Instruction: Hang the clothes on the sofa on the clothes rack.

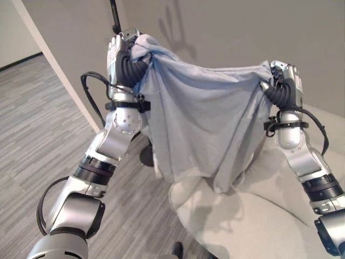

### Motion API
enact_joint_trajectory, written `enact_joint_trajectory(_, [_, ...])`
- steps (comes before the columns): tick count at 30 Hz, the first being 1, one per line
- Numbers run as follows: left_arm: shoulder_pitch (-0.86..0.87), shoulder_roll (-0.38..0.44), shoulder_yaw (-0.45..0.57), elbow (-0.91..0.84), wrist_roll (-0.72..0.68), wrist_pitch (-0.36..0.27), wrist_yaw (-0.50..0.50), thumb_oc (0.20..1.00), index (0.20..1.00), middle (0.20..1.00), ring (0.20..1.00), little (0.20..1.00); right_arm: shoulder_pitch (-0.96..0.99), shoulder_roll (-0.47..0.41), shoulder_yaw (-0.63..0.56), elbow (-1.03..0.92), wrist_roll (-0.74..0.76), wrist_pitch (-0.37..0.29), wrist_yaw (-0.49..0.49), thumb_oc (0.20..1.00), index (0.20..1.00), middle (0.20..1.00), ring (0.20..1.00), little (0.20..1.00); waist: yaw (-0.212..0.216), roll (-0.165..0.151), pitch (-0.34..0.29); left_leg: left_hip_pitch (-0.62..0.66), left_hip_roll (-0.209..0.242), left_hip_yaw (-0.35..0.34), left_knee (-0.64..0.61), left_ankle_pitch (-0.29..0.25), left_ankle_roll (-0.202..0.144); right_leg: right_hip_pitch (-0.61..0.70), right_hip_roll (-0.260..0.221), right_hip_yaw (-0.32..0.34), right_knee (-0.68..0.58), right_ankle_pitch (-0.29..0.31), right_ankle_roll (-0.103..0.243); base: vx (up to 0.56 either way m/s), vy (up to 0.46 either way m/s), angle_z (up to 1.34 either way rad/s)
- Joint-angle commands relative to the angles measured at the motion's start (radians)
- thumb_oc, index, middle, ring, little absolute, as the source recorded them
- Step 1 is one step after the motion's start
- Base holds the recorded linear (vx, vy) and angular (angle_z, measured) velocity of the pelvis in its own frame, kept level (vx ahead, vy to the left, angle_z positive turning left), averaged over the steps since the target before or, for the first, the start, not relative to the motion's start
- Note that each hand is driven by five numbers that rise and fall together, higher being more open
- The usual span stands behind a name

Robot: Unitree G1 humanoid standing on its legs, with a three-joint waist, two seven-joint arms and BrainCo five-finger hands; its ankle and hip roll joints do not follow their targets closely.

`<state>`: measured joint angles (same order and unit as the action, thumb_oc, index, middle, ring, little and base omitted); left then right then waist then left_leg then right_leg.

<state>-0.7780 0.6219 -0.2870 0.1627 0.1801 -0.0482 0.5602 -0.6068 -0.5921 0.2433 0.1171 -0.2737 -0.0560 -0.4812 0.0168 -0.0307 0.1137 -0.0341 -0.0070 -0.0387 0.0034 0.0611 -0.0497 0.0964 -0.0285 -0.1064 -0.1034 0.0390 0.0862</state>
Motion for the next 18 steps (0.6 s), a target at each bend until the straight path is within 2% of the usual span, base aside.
enact_joint_trajectory(1, [-0.09, 0.003, 0.011, 0.005, 0.031, -0.049, 0.012, 0.2, 0.2, 0.2, 0.2, 0.2, -0.049, -0.027, -0.027, -0.048, 0.018, -0.04, -0.019, 0.2, 0.2, 0.2, 0.2, 0.2, 0.009, -0.007, -0.047, -0.078, 0.013, 0.002, 0.116, -0.094, -0.028, -0.037, -0.011, 0.006, 0.018, -0.024, 0.09, 0.01, 0.154, -0.01])
enact_joint_trajectory(3, [-0.111, 0.023, 0.003, 0.011, 0.03, -0.048, 0.02, 0.2, 0.2, 0.2, 0.2, 0.2, -0.064, -0.046, -0.02, -0.039, 0.023, -0.043, -0.021, 0.2, 0.2, 0.2, 0.2, 0.2, 0.001, -0.006, -0.048, -0.107, 0.066, -0.016, 0.056, -0.05, -0.054, -0.054, -0.028, 0.016, 0.021, -0.032, 0.105, 0.03, 0.167, -0.02])
enact_joint_trajectory(4, [-0.112, 0.024, 0.002, 0.012, 0.029, -0.048, 0.02, 0.2, 0.2, 0.2, 0.2, 0.2, -0.065, -0.047, -0.02, -0.039, 0.024, -0.043, -0.021, 0.2, 0.2, 0.2, 0.2, 0.2, 0.001, -0.006, -0.05, -0.107, 0.067, -0.017, 0.051, -0.047, -0.055, -0.056, -0.028, 0.016, 0.021, -0.032, 0.104, 0.04, 0.128, -0.01])
enact_joint_trajectory(6, [-0.123, 0.026, -0.003, 0.026, 0.023, -0.047, 0.027, 0.2, 0.2, 0.2, 0.2, 0.2, -0.066, -0.066, -0.025, -0.033, 0.029, -0.04, -0.029, 0.2, 0.2, 0.2, 0.2, 0.2, -0.007, -0.013, -0.049, -0.137, 0.116, -0.013, -0.005, -0.028, -0.075, -0.062, -0.047, 0.019, 0.036, -0.055, 0.112, 0.1, 0.222, 0.02])
enact_joint_trajectory(7, [-0.129, 0.024, -0.006, 0.037, 0.021, -0.046, 0.031, 0.2, 0.2, 0.2, 0.2, 0.2, -0.059, -0.08, -0.036, -0.034, 0.032, -0.037, -0.037, 0.2, 0.2, 0.2, 0.2, 0.2, -0.012, -0.017, -0.045, -0.17, 0.16, 0.0, -0.057, -0.012, -0.084, -0.048, -0.06, 0.019, 0.044, -0.082, 0.118, 0.11, 0.225, 0.01])
enact_joint_trajectory(8, [-0.13, 0.023, -0.006, 0.038, 0.02, -0.047, 0.032, 0.2, 0.2, 0.2, 0.2, 0.2, -0.058, -0.081, -0.037, -0.034, 0.032, -0.037, -0.037, 0.2, 0.2, 0.2, 0.2, 0.2, -0.011, -0.017, -0.045, -0.167, 0.161, 0.001, -0.064, -0.009, -0.085, -0.05, -0.06, 0.02, 0.047, -0.084, 0.117, 0.12, 0.25, 0.05])
enact_joint_trajectory(10, [-0.135, 0.011, -0.015, 0.05, 0.015, -0.047, 0.036, 0.2, 0.2, 0.2, 0.2, 0.2, -0.039, -0.092, -0.057, -0.036, 0.04, -0.037, -0.055, 0.2, 0.2, 0.2, 0.2, 0.2, -0.015, -0.018, -0.038, -0.219, 0.199, 0.015, -0.087, -0.006, -0.092, -0.028, -0.076, 0.02, 0.053, -0.113, 0.122, 0.1, 0.214, -0.02])
enact_joint_trajectory(11, [-0.136, 0.009, -0.017, 0.051, 0.015, -0.048, 0.037, 0.2, 0.2, 0.2, 0.2, 0.2, -0.036, -0.093, -0.059, -0.038, 0.041, -0.037, -0.056, 0.2, 0.2, 0.2, 0.2, 0.2, -0.015, -0.018, -0.039, -0.22, 0.199, 0.013, -0.086, -0.007, -0.093, -0.029, -0.076, 0.018, 0.054, -0.114, 0.121, 0.11, 0.207, -0.12])
enact_joint_trajectory(13, [-0.141, 0.001, -0.031, 0.056, 0.004, -0.052, 0.033, 0.2, 0.2, 0.2, 0.2, 0.2, -0.012, -0.101, -0.073, -0.043, 0.035, -0.038, -0.059, 0.2, 0.2, 0.2, 0.2, 0.2, -0.013, 0.002, -0.047, -0.233, 0.237, 0.031, -0.091, 0.013, -0.119, 0.006, -0.095, 0.019, 0.058, -0.139, 0.13, 0.26, 0.578, -0.03])
enact_joint_trajectory(14, [-0.143, -0.01, -0.039, 0.046, 0.007, -0.058, 0.024, 0.2, 0.2, 0.2, 0.2, 0.2, 0.003, -0.101, -0.084, -0.05, 0.013, -0.041, -0.051, 0.2, 0.2, 0.2, 0.2, 0.2, -0.004, 0.029, -0.065, -0.202, 0.242, 0.016, -0.091, 0.058, -0.145, 0.012, -0.136, 0.012, 0.063, -0.122, 0.157, 0.32, 0.836, -0.02])
enact_joint_trajectory(15, [-0.137, -0.009, -0.036, 0.038, 0.006, -0.058, 0.022, 0.2, 0.2, 0.2, 0.2, 0.2, 0.007, -0.089, -0.086, -0.054, 0.007, -0.034, -0.041, 0.2, 0.2, 0.2, 0.2, 0.2, -0.004, 0.031, -0.07, -0.188, 0.232, 0.018, -0.086, 0.063, -0.144, 0.011, -0.16, 0.011, 0.064, -0.112, 0.165, 0.21, 0.549, -0.04])
enact_joint_trajectory(16, [-0.136, -0.009, -0.036, 0.038, 0.006, -0.058, 0.022, 0.2, 0.2, 0.2, 0.2, 0.2, 0.008, -0.089, -0.086, -0.055, 0.007, -0.034, -0.04, 0.2, 0.2, 0.2, 0.2, 0.2, -0.004, 0.027, -0.072, -0.183, 0.229, 0.02, -0.086, 0.054, -0.145, 0.015, -0.163, 0.011, 0.062, -0.118, 0.165, 0.18, 0.346, 0.0])
enact_joint_trajectory(18, [-0.133, -0.003, -0.034, 0.034, 0.004, -0.057, 0.018, 0.2, 0.2, 0.2, 0.2, 0.2, 0.013, -0.05, -0.085, -0.052, 0.002, -0.029, -0.03, 0.2, 0.2, 0.2, 0.2, 0.2, 0.009, 0.011, -0.085, -0.165, 0.2, 0.044, -0.049, 0.059, -0.135, 0.01, -0.217, 0.015, 0.071, -0.075, 0.176, 0.2, 0.472, 0.1])
